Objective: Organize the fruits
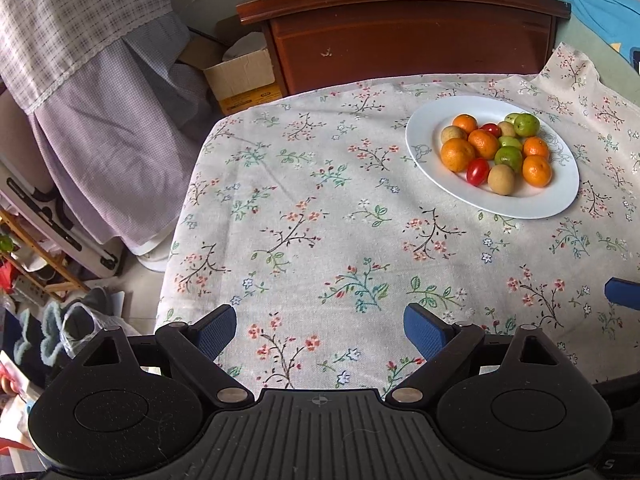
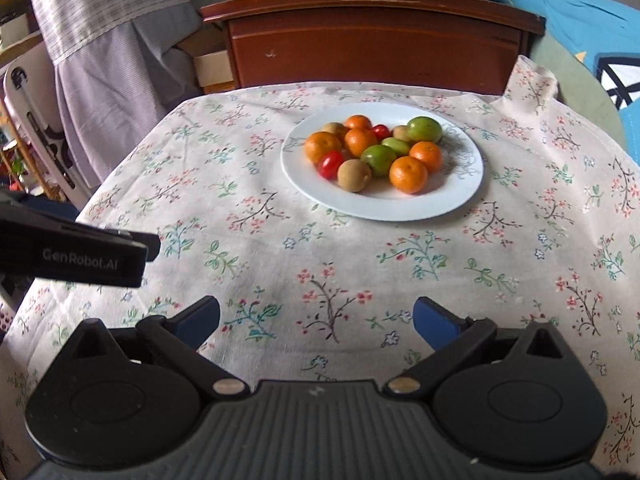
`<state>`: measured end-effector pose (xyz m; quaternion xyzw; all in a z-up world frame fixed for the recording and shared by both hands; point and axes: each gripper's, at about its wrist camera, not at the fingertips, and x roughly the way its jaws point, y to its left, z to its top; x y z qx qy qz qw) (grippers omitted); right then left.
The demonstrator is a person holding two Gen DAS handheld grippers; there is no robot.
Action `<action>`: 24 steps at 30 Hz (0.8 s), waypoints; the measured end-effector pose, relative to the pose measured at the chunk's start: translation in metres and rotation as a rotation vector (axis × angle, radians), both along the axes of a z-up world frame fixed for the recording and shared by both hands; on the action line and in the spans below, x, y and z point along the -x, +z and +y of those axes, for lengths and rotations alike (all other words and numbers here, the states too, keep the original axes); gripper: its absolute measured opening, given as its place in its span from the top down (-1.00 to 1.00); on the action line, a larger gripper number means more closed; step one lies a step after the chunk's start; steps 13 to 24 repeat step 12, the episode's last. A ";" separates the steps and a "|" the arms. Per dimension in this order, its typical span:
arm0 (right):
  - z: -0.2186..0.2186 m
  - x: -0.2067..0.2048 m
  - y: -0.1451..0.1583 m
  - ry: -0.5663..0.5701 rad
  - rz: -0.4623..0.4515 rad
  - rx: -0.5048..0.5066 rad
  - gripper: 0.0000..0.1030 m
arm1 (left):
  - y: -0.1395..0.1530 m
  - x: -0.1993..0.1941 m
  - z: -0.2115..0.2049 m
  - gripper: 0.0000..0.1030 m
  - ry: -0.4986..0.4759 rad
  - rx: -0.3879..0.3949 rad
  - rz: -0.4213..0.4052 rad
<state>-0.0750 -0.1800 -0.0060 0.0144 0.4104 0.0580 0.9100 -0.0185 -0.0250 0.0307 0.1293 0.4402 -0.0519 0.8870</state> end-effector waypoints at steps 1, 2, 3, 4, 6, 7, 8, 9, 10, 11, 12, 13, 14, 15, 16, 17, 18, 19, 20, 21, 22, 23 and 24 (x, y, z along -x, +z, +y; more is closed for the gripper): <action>0.003 0.002 -0.002 0.020 -0.010 0.006 -0.98 | 0.000 0.002 0.003 -0.79 0.008 0.004 -0.001; 0.007 0.005 -0.005 0.047 -0.021 0.010 -0.98 | 0.000 0.002 0.006 -0.79 0.013 0.006 0.000; 0.010 0.007 -0.008 0.073 -0.029 0.016 -0.98 | 0.001 0.002 0.007 -0.79 0.016 0.009 0.002; 0.014 0.009 -0.010 0.098 -0.035 0.026 -0.98 | 0.001 0.002 0.010 -0.79 0.019 0.013 0.002; 0.023 0.011 -0.017 0.170 -0.042 0.056 -0.98 | 0.001 0.003 0.012 -0.79 0.021 0.021 -0.003; 0.027 0.011 -0.020 0.198 -0.041 0.065 -0.98 | 0.002 0.003 0.013 -0.79 0.020 0.025 -0.006; 0.031 0.013 -0.025 0.232 -0.041 0.076 -0.98 | 0.003 0.004 0.014 -0.79 0.022 0.028 -0.011; 0.033 0.016 -0.027 0.246 -0.072 0.068 -0.98 | 0.004 0.004 0.014 -0.79 0.024 0.030 -0.018; 0.035 0.018 -0.029 0.266 -0.089 0.064 -0.98 | 0.004 0.004 0.015 -0.79 0.025 0.032 -0.023; 0.035 0.019 -0.029 0.279 -0.097 0.054 -0.98 | 0.005 0.004 0.015 -0.79 0.025 0.037 -0.026; 0.036 0.018 -0.030 0.287 -0.095 0.046 -0.98 | 0.005 0.004 0.016 -0.79 0.023 0.043 -0.027; 0.036 0.018 -0.030 0.287 -0.095 0.046 -0.98 | 0.005 0.004 0.016 -0.79 0.023 0.043 -0.027; 0.036 0.018 -0.030 0.287 -0.095 0.046 -0.98 | 0.005 0.004 0.016 -0.79 0.023 0.043 -0.027; 0.036 0.018 -0.030 0.287 -0.095 0.046 -0.98 | 0.005 0.004 0.016 -0.79 0.023 0.043 -0.027; 0.036 0.018 -0.030 0.287 -0.095 0.046 -0.98 | 0.005 0.004 0.016 -0.79 0.023 0.043 -0.027; 0.036 0.018 -0.030 0.287 -0.095 0.046 -0.98 | 0.005 0.004 0.016 -0.79 0.023 0.043 -0.027; 0.036 0.018 -0.030 0.287 -0.095 0.046 -0.98 | 0.005 0.004 0.016 -0.79 0.023 0.043 -0.027; 0.036 0.018 -0.030 0.287 -0.095 0.046 -0.98 | 0.005 0.004 0.016 -0.79 0.023 0.043 -0.027; 0.036 0.018 -0.030 0.287 -0.095 0.046 -0.98 | 0.005 0.004 0.016 -0.79 0.023 0.043 -0.027; 0.036 0.018 -0.030 0.287 -0.095 0.046 -0.98 | 0.005 0.004 0.016 -0.79 0.023 0.043 -0.027; 0.036 0.018 -0.030 0.287 -0.095 0.046 -0.98 | 0.005 0.004 0.016 -0.79 0.023 0.043 -0.027; 0.036 0.018 -0.030 0.287 -0.095 0.046 -0.98 | 0.005 0.004 0.016 -0.79 0.023 0.043 -0.027; 0.036 0.018 -0.030 0.287 -0.095 0.046 -0.98 | 0.005 0.004 0.016 -0.79 0.023 0.043 -0.027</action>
